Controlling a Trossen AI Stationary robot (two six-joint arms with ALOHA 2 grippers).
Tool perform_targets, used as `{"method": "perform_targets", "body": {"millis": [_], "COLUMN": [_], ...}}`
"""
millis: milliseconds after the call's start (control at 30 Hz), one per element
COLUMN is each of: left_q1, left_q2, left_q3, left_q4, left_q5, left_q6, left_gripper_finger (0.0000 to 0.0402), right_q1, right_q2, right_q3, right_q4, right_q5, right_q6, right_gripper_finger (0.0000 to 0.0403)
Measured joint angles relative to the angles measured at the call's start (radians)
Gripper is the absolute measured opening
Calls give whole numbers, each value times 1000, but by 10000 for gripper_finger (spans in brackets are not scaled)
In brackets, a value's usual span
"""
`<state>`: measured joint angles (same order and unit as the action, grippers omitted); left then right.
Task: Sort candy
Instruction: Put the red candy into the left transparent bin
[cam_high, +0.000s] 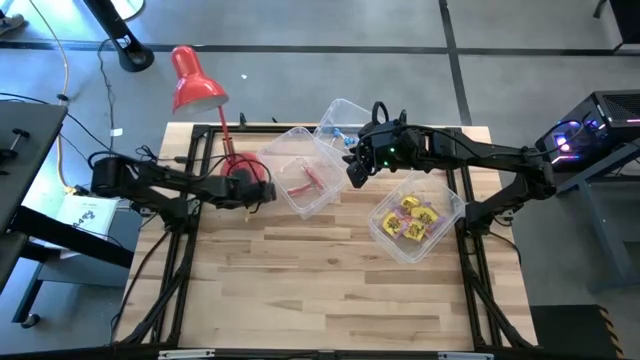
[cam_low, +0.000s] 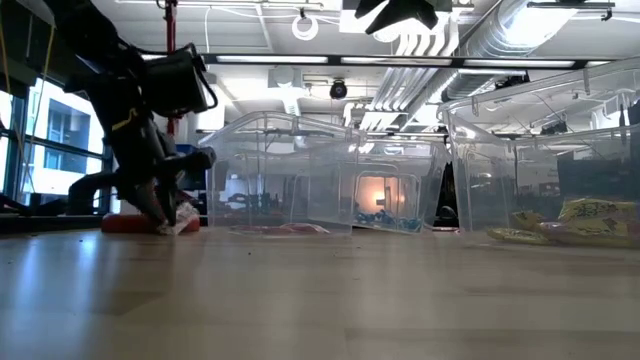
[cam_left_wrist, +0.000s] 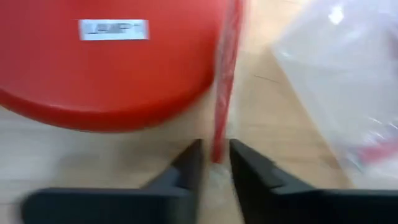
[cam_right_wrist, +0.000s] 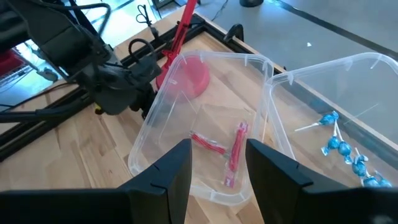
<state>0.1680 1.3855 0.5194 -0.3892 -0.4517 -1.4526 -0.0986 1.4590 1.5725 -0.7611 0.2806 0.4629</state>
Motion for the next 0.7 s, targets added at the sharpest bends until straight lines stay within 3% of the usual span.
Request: {"method": "perform_targets", "body": {"millis": [33,100,400,700], "left_q1": [-8,-24,-136,-343], "left_q2": [-11,-30,-243,-513], "left_q3": [0,0,1,2], "left_q4": [3,8,-24,-174], "left_q5": [0,-1,65,445], "left_q6": [17,46,123,77], "left_gripper_finger": [39,14,3,1], "right_q1": [0,0,0,0], "right_q2": [0,0,0,0], "right_q3": [0,0,0,0], "right_q4": [-1,-4,-9,-13], "right_q5": [0,0,0,7], "right_q6": [0,0,0,0], "right_gripper_finger": [145,145,145,145]}}
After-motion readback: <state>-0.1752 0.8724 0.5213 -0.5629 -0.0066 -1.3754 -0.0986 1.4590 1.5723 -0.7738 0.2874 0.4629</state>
